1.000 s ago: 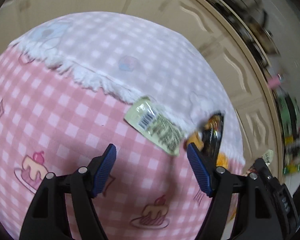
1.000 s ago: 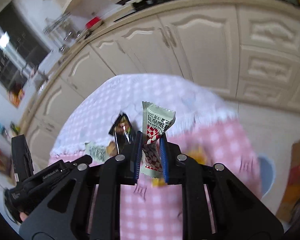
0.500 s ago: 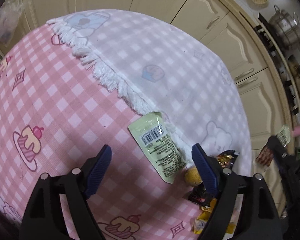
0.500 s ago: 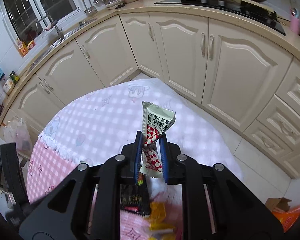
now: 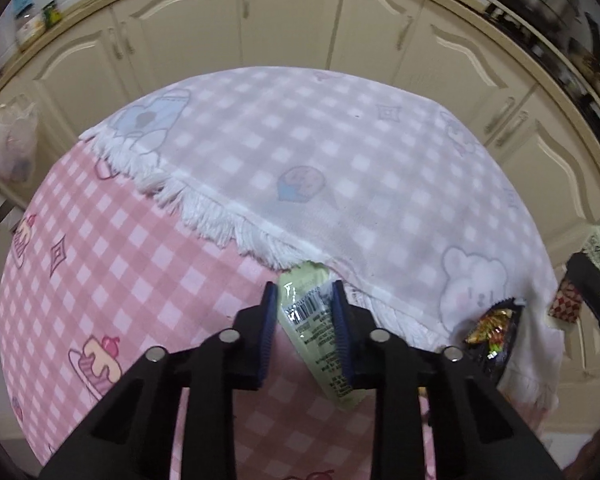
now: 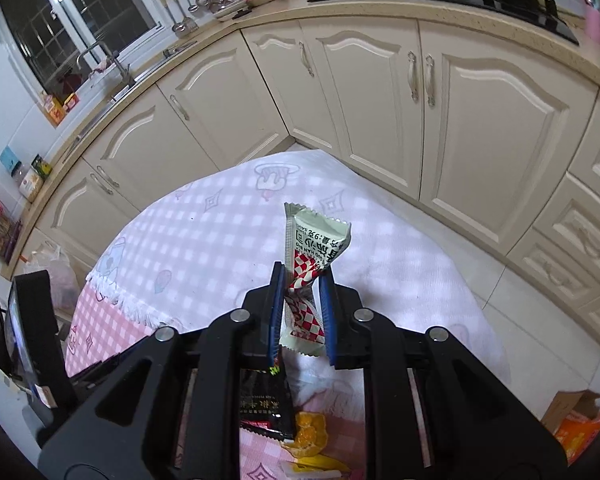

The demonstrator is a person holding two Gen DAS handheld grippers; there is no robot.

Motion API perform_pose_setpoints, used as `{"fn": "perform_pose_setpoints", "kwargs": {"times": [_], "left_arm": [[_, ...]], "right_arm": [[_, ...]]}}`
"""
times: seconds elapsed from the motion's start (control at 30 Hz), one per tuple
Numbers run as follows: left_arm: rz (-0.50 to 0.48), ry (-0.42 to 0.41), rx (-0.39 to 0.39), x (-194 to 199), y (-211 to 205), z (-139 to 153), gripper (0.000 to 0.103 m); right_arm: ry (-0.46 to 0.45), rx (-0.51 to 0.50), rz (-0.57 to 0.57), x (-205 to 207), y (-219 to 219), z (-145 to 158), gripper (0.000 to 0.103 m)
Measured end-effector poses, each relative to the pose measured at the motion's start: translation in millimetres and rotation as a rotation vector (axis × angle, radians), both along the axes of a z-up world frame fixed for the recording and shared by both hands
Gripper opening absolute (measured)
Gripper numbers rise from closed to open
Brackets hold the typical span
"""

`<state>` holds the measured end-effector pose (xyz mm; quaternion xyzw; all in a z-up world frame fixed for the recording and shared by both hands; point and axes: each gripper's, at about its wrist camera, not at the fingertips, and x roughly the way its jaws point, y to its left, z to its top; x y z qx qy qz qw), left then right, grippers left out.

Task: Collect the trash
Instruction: 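Grasp the green-label packet with the left gripper while the right gripper holds the wrapper, then carry the wrapper and green-label packet with both grippers over the blue bin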

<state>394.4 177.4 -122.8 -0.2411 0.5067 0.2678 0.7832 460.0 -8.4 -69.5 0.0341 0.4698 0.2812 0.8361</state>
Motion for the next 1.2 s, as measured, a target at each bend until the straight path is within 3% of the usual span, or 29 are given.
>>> {"fn": "perform_pose_setpoints", "kwargs": {"times": [0.07, 0.33, 0.6, 0.9, 1.2], "left_arm": [[-0.071, -0.044, -0.051, -6, 5, 5, 0.004], [-0.222, -0.061, -0.041, -17, 5, 16, 0.002], [-0.398, -0.134, 0.023, -70, -21, 33, 0.002], [-0.607, -0.196, 0.075, -107, -84, 52, 0.002], [-0.846, -0.223, 0.090, -132, -177, 56, 0.002]], "right_arm": [[-0.003, 0.008, -0.007, -5, -6, 2, 0.017], [-0.015, 0.031, -0.055, -35, -32, 14, 0.017], [-0.045, 0.055, -0.138, -92, -70, 29, 0.017], [-0.038, 0.094, -0.258, -161, -124, 27, 0.017], [-0.020, 0.106, -0.434, -223, -198, 13, 0.017]]}}
